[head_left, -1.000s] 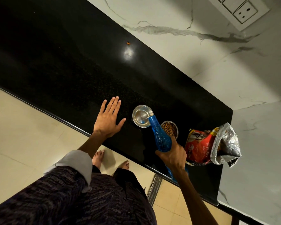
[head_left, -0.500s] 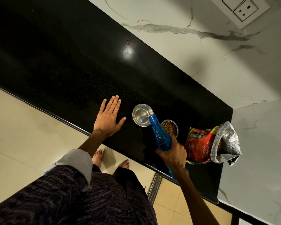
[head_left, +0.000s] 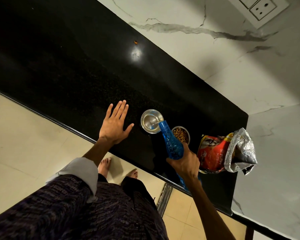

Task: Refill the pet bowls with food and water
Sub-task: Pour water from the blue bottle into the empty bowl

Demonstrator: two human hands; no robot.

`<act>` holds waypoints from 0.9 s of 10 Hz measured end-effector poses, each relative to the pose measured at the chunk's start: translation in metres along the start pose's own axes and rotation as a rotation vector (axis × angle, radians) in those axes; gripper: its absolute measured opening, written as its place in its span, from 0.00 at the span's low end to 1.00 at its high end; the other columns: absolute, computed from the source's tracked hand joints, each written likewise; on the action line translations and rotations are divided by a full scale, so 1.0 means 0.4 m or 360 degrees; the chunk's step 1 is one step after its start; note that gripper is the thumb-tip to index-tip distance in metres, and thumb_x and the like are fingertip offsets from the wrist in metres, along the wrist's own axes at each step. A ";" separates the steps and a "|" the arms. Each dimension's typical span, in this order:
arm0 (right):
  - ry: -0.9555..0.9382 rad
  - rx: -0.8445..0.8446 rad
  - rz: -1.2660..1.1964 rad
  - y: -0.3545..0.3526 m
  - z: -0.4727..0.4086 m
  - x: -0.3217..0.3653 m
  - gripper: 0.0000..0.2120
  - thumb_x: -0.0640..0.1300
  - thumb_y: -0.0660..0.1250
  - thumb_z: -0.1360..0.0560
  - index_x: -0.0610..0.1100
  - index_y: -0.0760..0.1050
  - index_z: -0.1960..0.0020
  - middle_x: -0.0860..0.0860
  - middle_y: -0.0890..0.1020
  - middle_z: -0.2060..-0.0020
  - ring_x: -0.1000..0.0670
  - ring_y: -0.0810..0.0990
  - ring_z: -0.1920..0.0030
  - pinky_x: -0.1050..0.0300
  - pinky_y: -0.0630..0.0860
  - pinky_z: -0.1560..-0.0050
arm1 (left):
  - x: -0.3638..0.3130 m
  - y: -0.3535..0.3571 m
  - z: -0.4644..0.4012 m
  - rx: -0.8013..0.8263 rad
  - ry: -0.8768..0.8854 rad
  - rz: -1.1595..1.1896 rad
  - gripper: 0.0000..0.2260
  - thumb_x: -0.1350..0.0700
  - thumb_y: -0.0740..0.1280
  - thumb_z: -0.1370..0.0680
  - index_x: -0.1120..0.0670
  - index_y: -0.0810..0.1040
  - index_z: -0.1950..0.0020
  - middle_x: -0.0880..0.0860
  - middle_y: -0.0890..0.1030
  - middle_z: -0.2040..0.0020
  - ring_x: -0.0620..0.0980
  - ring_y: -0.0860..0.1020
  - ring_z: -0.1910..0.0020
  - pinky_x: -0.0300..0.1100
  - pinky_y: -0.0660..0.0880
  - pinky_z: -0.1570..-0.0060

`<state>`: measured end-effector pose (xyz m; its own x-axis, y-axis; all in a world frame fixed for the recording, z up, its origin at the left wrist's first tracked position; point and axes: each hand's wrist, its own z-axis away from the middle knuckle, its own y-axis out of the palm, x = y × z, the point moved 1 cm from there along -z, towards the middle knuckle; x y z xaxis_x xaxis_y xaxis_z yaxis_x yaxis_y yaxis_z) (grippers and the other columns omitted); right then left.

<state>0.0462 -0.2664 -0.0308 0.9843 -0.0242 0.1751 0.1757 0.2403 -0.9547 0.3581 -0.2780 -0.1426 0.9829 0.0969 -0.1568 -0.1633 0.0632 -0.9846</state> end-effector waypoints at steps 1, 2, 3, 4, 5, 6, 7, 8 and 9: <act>0.0002 0.0006 0.0001 0.000 0.000 0.000 0.41 0.61 0.81 0.36 0.50 0.70 0.28 0.48 0.86 0.45 0.46 0.86 0.50 0.49 0.85 0.53 | 0.000 0.000 0.000 -0.0001 -0.0001 -0.0006 0.38 0.33 0.47 0.17 0.58 0.47 0.16 0.57 0.46 0.15 0.54 0.44 0.16 0.58 0.47 0.18; 0.0009 0.0009 -0.0001 -0.002 0.000 0.000 0.42 0.60 0.81 0.36 0.50 0.70 0.28 0.47 0.86 0.44 0.45 0.86 0.49 0.48 0.85 0.52 | 0.000 -0.003 0.000 -0.0006 -0.0005 0.0000 0.38 0.33 0.48 0.17 0.58 0.47 0.16 0.57 0.47 0.15 0.54 0.44 0.16 0.58 0.46 0.18; 0.0008 0.0018 0.0001 -0.003 0.000 0.000 0.42 0.61 0.81 0.36 0.50 0.69 0.28 0.47 0.85 0.44 0.45 0.86 0.49 0.47 0.85 0.52 | -0.001 -0.003 0.000 -0.0006 -0.0007 0.0003 0.38 0.33 0.48 0.17 0.57 0.47 0.16 0.57 0.46 0.15 0.53 0.44 0.16 0.58 0.46 0.18; 0.0014 0.0017 0.0000 -0.003 0.000 0.000 0.42 0.61 0.81 0.36 0.50 0.70 0.28 0.48 0.85 0.44 0.46 0.86 0.49 0.48 0.85 0.52 | -0.002 -0.003 0.000 -0.0005 -0.0009 0.0003 0.38 0.33 0.48 0.17 0.57 0.47 0.15 0.57 0.46 0.15 0.53 0.44 0.16 0.58 0.46 0.18; 0.0004 0.0016 -0.0015 -0.002 0.002 -0.001 0.41 0.59 0.82 0.35 0.49 0.70 0.28 0.47 0.85 0.44 0.45 0.86 0.49 0.49 0.84 0.51 | -0.001 -0.003 0.000 -0.0009 -0.0007 0.0014 0.38 0.33 0.48 0.17 0.57 0.47 0.15 0.57 0.46 0.15 0.53 0.44 0.16 0.58 0.46 0.18; 0.0001 0.0011 -0.0027 -0.002 0.003 0.001 0.41 0.58 0.82 0.35 0.48 0.70 0.28 0.47 0.85 0.43 0.46 0.86 0.49 0.50 0.84 0.52 | 0.002 -0.001 0.000 -0.0011 -0.0001 0.0014 0.38 0.33 0.48 0.17 0.57 0.47 0.16 0.57 0.47 0.15 0.54 0.44 0.16 0.58 0.46 0.18; -0.0005 0.0014 -0.0021 -0.002 0.002 0.003 0.41 0.60 0.81 0.36 0.51 0.69 0.28 0.48 0.85 0.45 0.46 0.86 0.50 0.49 0.85 0.53 | 0.001 0.001 -0.001 -0.0010 -0.0002 0.0025 0.38 0.33 0.47 0.17 0.57 0.47 0.15 0.57 0.46 0.15 0.53 0.44 0.16 0.58 0.46 0.18; -0.0005 0.0015 -0.0016 -0.002 0.001 -0.001 0.41 0.62 0.80 0.37 0.51 0.69 0.29 0.48 0.85 0.45 0.46 0.86 0.50 0.47 0.85 0.53 | 0.001 0.004 -0.002 -0.0009 -0.0008 0.0030 0.38 0.33 0.47 0.17 0.57 0.46 0.15 0.57 0.46 0.15 0.53 0.43 0.16 0.58 0.46 0.18; 0.0004 0.0016 -0.0022 0.000 0.002 -0.003 0.42 0.61 0.81 0.36 0.50 0.69 0.28 0.48 0.85 0.44 0.46 0.86 0.50 0.47 0.85 0.53 | 0.001 0.004 -0.002 -0.0007 -0.0007 0.0023 0.38 0.33 0.47 0.17 0.57 0.46 0.15 0.57 0.46 0.15 0.53 0.43 0.16 0.58 0.45 0.18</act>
<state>0.0450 -0.2656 -0.0307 0.9818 -0.0302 0.1873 0.1888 0.2495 -0.9498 0.3582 -0.2786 -0.1443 0.9801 0.1021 -0.1704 -0.1768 0.0571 -0.9826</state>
